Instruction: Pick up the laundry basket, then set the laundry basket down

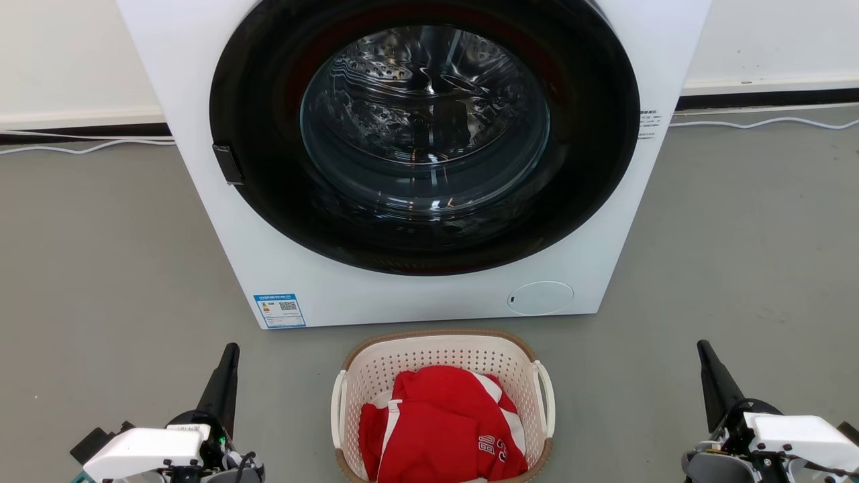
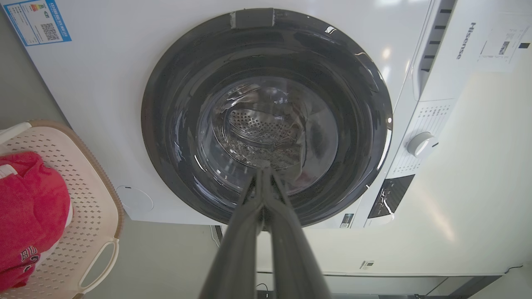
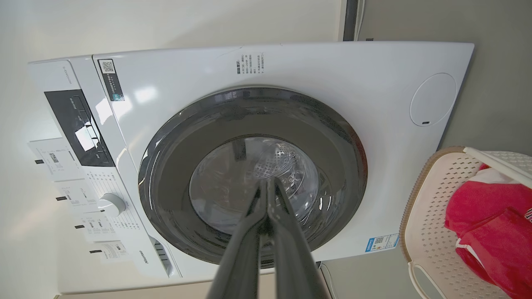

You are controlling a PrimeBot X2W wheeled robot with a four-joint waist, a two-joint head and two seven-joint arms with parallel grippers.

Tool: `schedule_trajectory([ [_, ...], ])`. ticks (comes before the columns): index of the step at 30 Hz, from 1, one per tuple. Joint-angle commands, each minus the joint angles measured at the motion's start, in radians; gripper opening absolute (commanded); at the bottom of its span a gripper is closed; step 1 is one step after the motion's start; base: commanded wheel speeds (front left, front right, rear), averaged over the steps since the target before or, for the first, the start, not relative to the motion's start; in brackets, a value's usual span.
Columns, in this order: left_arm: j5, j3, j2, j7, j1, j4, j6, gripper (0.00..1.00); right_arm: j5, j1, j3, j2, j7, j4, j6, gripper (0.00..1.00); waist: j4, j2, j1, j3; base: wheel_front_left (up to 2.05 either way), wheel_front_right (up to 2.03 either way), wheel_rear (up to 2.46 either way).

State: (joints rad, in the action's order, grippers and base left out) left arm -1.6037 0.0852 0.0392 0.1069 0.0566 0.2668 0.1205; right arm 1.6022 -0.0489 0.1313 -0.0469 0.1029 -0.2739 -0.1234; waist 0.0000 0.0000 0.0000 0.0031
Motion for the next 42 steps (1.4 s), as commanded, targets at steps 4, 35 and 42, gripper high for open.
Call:
schedule_trajectory([
  [4,-0.005,0.028,0.011,0.006,0.051,-0.022,0.01,0.0,0.007,-0.059,-0.018,-0.003,0.01,0.029,-0.007,0.0,0.0,0.0,0.0,0.0,0.0,0.0,0.0],
  [35,-0.003,-0.007,-0.005,-0.012,-0.02,0.017,-0.002,1.0,-0.002,0.017,-0.017,0.002,-0.014,-0.01,0.0,1.0,0.0,0.0,0.0015,0.0,0.0,0.0,0.0],
  [42,0.004,-0.019,-0.003,-0.032,-0.026,0.009,-0.001,1.0,-0.032,0.021,-0.036,0.0,-0.035,0.003,0.0,1.0,-0.002,0.0,0.0001,0.001,0.0,0.0,0.0],
])
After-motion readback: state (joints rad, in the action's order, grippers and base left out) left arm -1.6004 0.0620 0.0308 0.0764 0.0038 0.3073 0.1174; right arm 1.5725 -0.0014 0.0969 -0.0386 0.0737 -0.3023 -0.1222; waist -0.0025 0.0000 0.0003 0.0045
